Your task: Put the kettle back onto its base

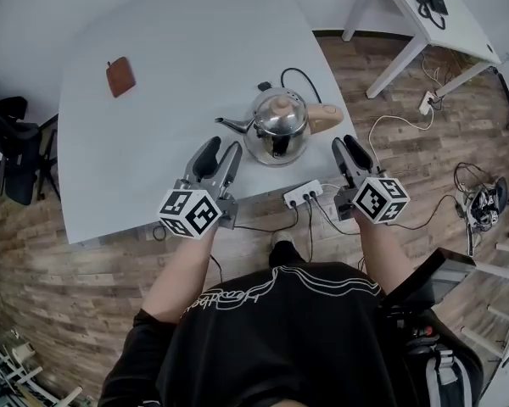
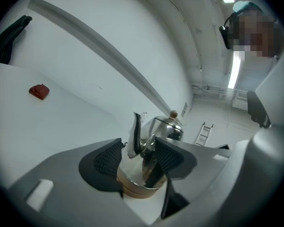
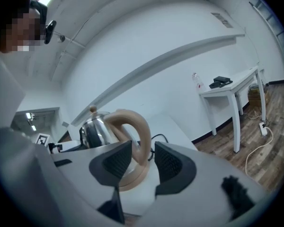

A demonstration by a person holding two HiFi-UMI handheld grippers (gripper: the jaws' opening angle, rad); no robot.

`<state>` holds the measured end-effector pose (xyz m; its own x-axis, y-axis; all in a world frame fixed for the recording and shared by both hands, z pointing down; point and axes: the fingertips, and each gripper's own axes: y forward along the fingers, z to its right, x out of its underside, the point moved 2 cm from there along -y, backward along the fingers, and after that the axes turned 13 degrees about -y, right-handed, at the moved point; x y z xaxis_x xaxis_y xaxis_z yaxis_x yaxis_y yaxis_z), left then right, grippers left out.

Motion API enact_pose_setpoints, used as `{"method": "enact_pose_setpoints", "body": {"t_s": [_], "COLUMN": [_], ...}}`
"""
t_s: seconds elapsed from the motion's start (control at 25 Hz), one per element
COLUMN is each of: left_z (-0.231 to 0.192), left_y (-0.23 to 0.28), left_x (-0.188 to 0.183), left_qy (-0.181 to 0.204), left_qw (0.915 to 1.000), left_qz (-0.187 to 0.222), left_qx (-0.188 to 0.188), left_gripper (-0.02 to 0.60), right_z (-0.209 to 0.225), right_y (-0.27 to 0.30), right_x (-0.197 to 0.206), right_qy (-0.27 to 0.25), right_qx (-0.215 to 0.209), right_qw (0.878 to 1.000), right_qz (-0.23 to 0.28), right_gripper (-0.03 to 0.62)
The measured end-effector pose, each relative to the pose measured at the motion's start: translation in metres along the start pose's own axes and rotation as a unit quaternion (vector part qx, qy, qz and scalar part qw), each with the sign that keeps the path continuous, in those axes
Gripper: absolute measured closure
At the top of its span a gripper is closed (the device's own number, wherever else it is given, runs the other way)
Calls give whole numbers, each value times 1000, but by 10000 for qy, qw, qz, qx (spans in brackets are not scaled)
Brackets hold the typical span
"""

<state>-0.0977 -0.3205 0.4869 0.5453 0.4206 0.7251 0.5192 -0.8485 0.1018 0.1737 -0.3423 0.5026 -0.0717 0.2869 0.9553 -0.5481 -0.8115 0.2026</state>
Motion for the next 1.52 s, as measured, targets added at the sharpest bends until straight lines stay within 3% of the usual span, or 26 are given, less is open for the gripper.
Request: {"method": "enact_pose_setpoints", "body": {"t_s": [0.16,0.28,0.36,0.48,0.6,0.76,0.92,1.16,1.52], "left_z": [30,54,75,105,134,167,183,201,205], "left_y": [-27,-58,-84,-120,-154,-200,-230,-257,-265], "left_x": [-1,-4,-4,1,3,12,26,37,55], "left_qy": [-1,-187,-267,-241,88,860,1535,1537,1449], "left_qw": [9994,9981,9961,9896,9843,9767,9645,9582,9546], "left_qz": [-214,-390,-501,-893,-1055,-1224,-1475,-1636,-1815], "left_qx": [262,431,675,1098,1415,1538,1562,1776,1867], "left_gripper": [372,493,575,577,577,577,577,577,576], "right_z": [-51,-102,-136,-183,-224,-277,-312,-334,-332], "right_y": [-27,-52,-75,-103,-125,-157,-179,-198,-212], "right_x": [-26,-42,-51,-65,-70,-67,-58,-46,-25], "right_qy": [-139,-407,-520,-732,-823,-909,-1109,-1102,-894], "right_qx": [-515,-990,-1258,-1561,-1798,-2091,-2192,-2080,-1857], "right_qw": [9986,9942,9906,9848,9799,9736,9693,9718,9784], "right_qz": [24,55,131,216,251,71,-40,-112,-167], "right_gripper": [451,454,541,587,588,589,589,589,589]}}
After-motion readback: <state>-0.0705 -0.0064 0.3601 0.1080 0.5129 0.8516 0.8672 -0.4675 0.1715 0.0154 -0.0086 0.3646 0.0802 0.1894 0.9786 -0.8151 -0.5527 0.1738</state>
